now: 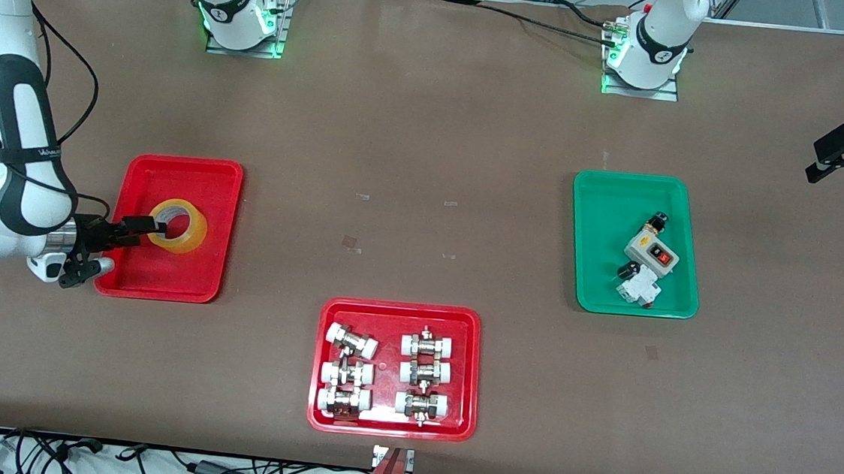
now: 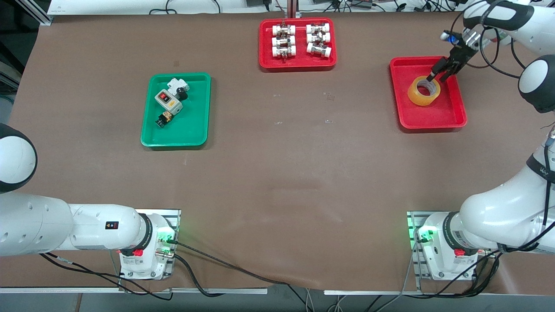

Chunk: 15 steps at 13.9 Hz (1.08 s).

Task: Left arm passes tape to right arm into tray
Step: 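Open the right gripper and release the tape in the tray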

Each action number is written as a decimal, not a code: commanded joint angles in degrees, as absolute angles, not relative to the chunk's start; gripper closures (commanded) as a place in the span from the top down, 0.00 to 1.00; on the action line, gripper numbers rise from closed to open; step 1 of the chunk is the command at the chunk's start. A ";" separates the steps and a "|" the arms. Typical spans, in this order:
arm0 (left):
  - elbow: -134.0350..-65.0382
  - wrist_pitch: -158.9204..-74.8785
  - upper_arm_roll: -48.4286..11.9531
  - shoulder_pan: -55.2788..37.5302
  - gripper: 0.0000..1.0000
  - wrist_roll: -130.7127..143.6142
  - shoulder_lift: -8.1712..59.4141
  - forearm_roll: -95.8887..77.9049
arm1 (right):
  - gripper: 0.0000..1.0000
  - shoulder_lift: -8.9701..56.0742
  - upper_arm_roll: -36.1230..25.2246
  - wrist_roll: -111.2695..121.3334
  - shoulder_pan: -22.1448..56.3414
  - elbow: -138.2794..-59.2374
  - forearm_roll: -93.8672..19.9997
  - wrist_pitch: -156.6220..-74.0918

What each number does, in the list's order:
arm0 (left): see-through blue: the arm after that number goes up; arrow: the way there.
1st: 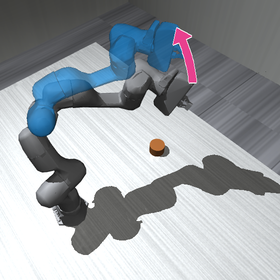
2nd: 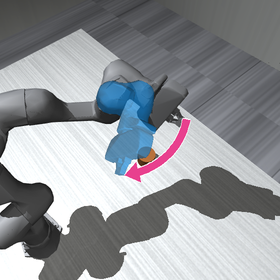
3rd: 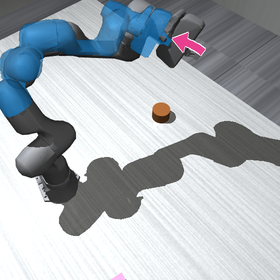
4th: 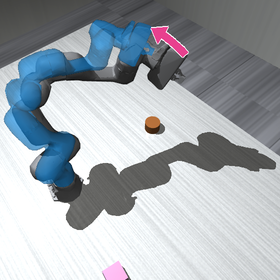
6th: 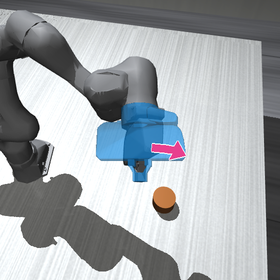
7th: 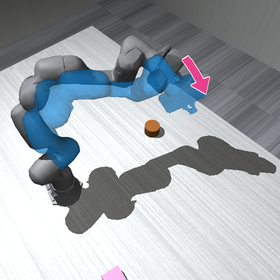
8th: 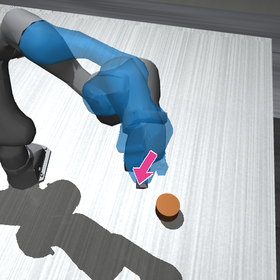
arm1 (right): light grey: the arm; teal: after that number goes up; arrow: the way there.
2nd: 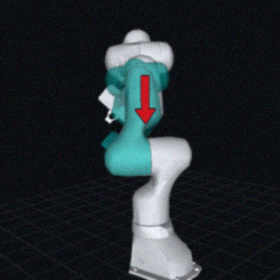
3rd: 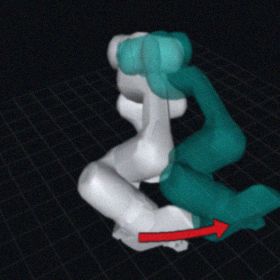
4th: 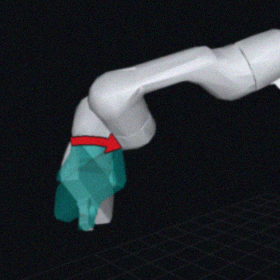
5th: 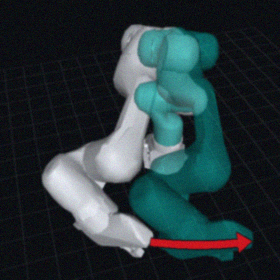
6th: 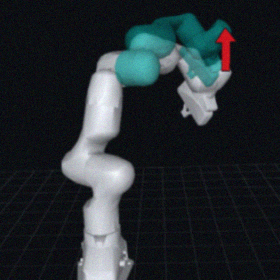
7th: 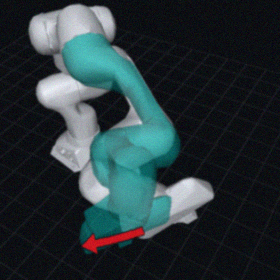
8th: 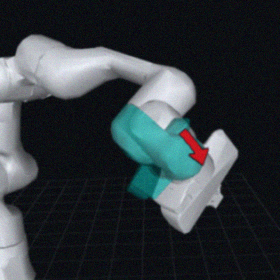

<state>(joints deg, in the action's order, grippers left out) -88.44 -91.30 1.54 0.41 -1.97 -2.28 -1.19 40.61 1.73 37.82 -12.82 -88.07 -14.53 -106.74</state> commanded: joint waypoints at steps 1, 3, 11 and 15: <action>-86.22 -88.59 1.58 0.00 1.00 -2.64 -0.97 0.18 | 1.00 33.42 1.76 27.29 -9.59 -89.03 -9.86 -106.35; -86.22 -88.68 1.58 0.00 1.00 -2.72 -0.88 0.26 | 1.00 29.90 1.67 21.39 -7.92 -89.03 -7.83 -106.17; -86.31 -87.36 1.58 0.09 1.00 -2.37 -0.70 0.26 | 1.00 18.02 1.93 -0.44 -1.76 -84.31 2.90 -97.23; -86.31 -87.54 1.50 0.00 1.00 -2.72 -0.70 0.44 | 1.00 18.28 1.41 -0.70 -2.90 -74.98 2.55 -88.78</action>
<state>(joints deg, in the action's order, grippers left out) -88.32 -88.86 1.51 0.37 -1.98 -1.68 -1.15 17.14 1.60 0.26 -1.99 -79.05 1.86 -91.75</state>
